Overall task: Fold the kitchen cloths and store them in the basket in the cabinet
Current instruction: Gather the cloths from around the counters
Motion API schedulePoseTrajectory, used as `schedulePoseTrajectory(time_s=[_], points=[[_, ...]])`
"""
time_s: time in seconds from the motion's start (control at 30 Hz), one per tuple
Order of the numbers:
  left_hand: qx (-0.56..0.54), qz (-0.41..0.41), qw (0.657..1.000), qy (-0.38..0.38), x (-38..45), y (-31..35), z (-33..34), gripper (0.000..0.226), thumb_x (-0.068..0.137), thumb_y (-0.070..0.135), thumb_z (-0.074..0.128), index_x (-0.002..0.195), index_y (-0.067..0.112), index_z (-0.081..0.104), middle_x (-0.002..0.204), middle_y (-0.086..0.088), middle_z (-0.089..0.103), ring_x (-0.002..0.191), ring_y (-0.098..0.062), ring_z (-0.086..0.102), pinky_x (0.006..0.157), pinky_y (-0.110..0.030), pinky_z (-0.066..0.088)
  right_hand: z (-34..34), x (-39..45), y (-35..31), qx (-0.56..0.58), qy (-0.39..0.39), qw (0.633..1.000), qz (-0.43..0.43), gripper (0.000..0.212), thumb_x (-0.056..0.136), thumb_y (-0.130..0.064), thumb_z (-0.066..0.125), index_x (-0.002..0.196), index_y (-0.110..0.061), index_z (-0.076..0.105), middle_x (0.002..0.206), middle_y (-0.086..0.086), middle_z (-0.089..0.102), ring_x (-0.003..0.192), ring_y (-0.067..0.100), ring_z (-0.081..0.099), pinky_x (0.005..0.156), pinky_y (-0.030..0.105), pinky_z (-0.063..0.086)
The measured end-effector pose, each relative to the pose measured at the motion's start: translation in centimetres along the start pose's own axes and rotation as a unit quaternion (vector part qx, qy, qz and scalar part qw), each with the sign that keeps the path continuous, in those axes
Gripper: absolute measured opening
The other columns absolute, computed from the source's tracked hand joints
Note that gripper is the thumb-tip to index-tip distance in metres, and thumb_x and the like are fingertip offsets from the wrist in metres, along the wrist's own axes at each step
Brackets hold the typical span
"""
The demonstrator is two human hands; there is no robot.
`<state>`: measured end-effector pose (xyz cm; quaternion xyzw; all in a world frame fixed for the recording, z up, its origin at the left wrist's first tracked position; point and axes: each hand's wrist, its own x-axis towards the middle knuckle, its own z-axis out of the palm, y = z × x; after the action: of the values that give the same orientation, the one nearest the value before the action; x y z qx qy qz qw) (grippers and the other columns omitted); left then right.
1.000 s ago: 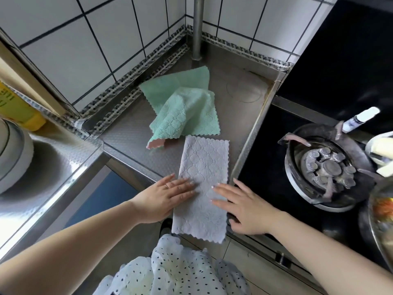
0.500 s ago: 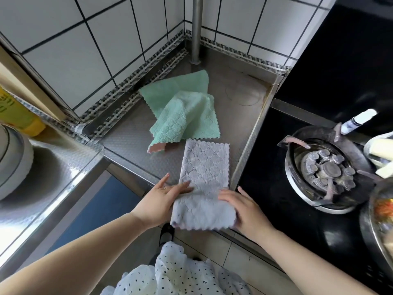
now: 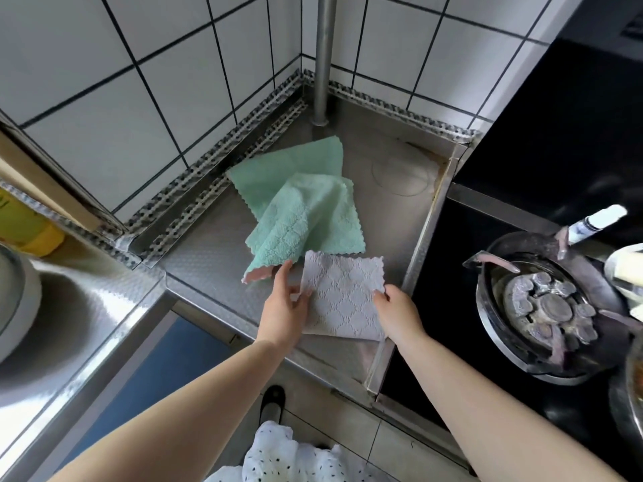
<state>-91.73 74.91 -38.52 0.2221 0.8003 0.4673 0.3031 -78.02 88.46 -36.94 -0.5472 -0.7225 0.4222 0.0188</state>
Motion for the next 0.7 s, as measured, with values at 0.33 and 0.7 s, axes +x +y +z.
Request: schedulePoseTrajectory(time_s=[0.33,0.7], points=[[0.111,0.044,0.992,-0.027,0.9,0.1,0.2,0.038,0.094,0.025,0.053,0.130,0.036,0.051,0.125,-0.001,0.055,0.104,-0.014,0.059,0.088,-0.020,0.041,-0.2,0.4,-0.1,0.001,0.031,0.999,0.041,0.013,0.093,-0.026,0.049,0.085,-0.016,0.053,0.073,-0.002,0.053,0.079,0.024,0.054,0.063,0.028,0.033],[0.483,0.261,0.832,-0.085,1.3,0.6,1.2,0.059,0.094,0.036,0.014,0.149,0.014,0.023,0.156,-0.003,0.019,0.146,-0.023,0.009,0.117,-0.052,0.006,4.4,-0.6,-1.1,-0.310,0.032,0.915,-0.257,0.056,0.098,-0.032,0.036,0.150,-0.028,0.015,0.159,0.001,-0.001,0.146,0.018,-0.007,0.115,0.042,-0.010]])
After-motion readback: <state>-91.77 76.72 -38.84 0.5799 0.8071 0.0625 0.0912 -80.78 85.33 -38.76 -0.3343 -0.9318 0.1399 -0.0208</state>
